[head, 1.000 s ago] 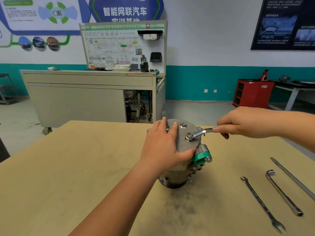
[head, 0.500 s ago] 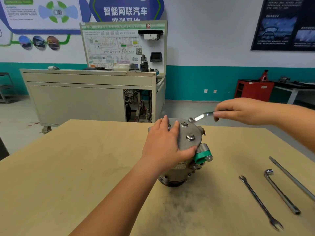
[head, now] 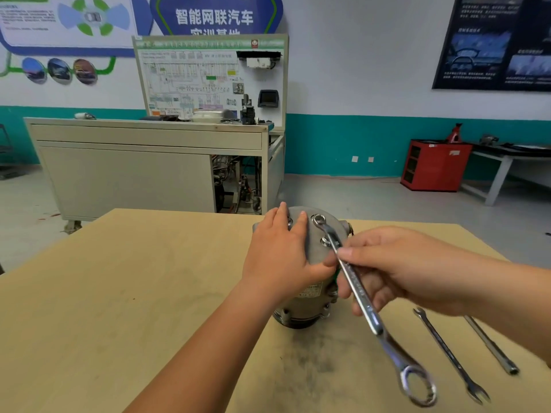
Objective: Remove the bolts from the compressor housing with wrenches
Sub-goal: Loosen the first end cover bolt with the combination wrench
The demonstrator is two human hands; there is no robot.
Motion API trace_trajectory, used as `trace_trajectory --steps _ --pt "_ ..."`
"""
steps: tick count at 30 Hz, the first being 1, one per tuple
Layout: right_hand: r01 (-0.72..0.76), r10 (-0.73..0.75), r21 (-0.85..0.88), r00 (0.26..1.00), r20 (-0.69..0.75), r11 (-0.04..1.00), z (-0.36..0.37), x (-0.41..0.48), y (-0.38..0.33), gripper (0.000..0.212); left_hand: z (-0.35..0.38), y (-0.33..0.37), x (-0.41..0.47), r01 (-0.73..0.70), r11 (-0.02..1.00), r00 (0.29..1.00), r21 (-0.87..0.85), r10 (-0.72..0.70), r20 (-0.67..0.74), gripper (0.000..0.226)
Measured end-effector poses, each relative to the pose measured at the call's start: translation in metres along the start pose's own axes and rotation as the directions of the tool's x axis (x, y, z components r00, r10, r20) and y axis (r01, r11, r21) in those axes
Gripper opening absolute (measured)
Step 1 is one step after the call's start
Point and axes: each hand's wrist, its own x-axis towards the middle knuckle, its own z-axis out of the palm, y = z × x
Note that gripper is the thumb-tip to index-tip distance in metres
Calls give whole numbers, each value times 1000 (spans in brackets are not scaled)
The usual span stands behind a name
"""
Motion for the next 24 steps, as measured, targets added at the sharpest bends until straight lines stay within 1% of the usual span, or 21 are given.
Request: trace_trajectory --steps 5,8,12,15,17,20,24 --pt "-13 36 215 994 -104 977 8 -1 10 18 -1 0 0 5 1000 1000 -4 -5 -9 118" --pt "-55 92 304 990 -108 951 10 -3 12 17 0 0 0 0 1000 1000 -6 0 2 111" --pt "-93 121 318 990 -69 943 15 -1 10 20 0 0 2 -14 1000 999 14 14 42 106" --pt "-98 126 327 990 -65 940 18 2 8 17 2 -2 4 -28 999 999 37 27 46 95" --pt "-97 127 324 989 -70 941 18 3 8 18 4 -3 5 -32 999 999 39 30 42 92" --pt "-98 134 305 986 -100 947 14 2 7 19 3 -3 3 -25 999 999 20 24 39 97" --pt "-97 133 273 984 -115 957 11 4 5 20 -1 -1 2 -12 1000 1000 -8 12 21 117"
